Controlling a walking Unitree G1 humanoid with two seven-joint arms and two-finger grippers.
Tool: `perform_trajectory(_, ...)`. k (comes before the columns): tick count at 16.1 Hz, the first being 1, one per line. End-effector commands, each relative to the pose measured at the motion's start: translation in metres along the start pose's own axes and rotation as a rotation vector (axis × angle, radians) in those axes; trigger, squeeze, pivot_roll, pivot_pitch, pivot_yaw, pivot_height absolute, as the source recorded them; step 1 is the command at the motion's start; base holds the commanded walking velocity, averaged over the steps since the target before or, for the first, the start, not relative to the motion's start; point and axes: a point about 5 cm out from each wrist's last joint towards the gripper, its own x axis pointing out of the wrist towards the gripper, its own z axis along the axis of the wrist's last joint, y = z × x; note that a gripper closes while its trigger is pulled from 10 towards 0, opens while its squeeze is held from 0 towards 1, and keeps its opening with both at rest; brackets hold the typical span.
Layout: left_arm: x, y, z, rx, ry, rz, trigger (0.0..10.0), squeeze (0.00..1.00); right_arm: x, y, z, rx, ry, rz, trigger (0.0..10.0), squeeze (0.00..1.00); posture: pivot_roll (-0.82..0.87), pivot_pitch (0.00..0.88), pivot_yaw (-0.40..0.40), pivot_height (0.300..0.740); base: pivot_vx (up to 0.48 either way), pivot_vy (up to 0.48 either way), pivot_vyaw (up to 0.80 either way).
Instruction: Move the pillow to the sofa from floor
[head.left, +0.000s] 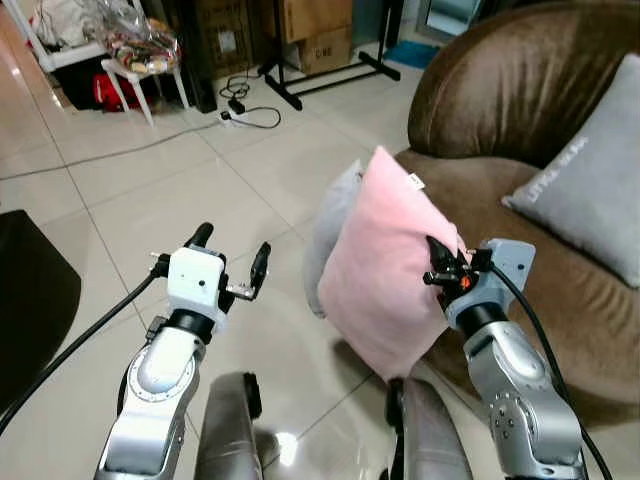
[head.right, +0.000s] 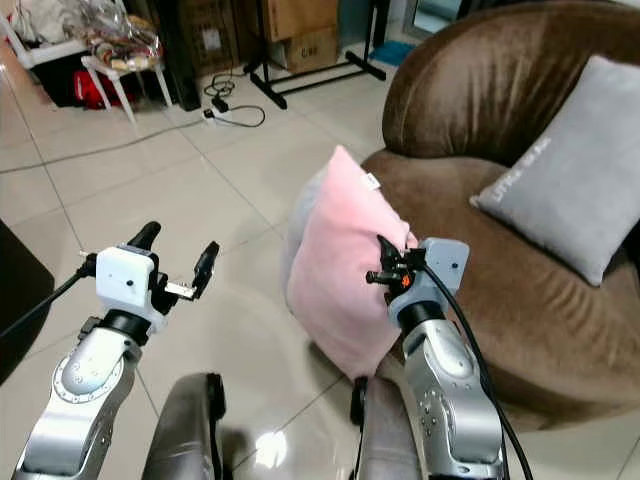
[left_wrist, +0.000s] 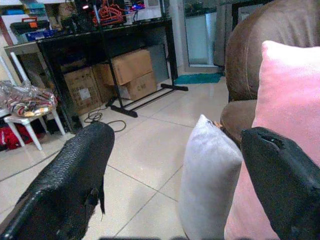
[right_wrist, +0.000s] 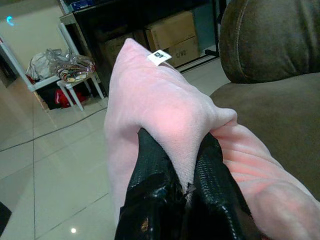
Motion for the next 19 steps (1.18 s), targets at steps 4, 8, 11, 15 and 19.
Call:
perform_trajectory(4,0.003,0.004,0.001,0.017,-0.008,0.017,10.0,0.52,0.0,0.004,0.017,0.012,-0.073,0.01,10.0,0.0,0.0,0.0,-0.005,0.637,0.0,0.0,0.0)
perform_trajectory(8,0.003,0.003,0.0,0.016,-0.005,0.015,10.0,0.52,-0.001,0.002,0.02,0.004,-0.092,-0.005,10.0,0.0,0.0,0.0,-0.002,0.662,0.0,0.0,0.0)
perform_trajectory(11,0.004,0.003,0.001,0.018,-0.007,0.015,10.0,0.52,-0.002,0.002,0.021,0.012,-0.096,-0.007,10.0,0.0,0.0,0.0,0.0,0.677,0.0,0.0,0.0)
perform_trajectory(15,0.005,0.003,0.001,0.02,-0.007,0.018,10.0,0.52,0.0,0.0,0.016,-0.039,-0.05,-0.033,10.0,0.0,-0.01,0.0,-0.001,0.707,0.0,0.0,0.0)
perform_trajectory(19,0.006,0.004,0.001,0.017,-0.01,0.037,10.0,0.51,0.0,-0.004,0.011,-0.023,-0.028,-0.059,10.0,0.0,-0.01,0.0,0.0,0.732,0.0,0.0,0.0)
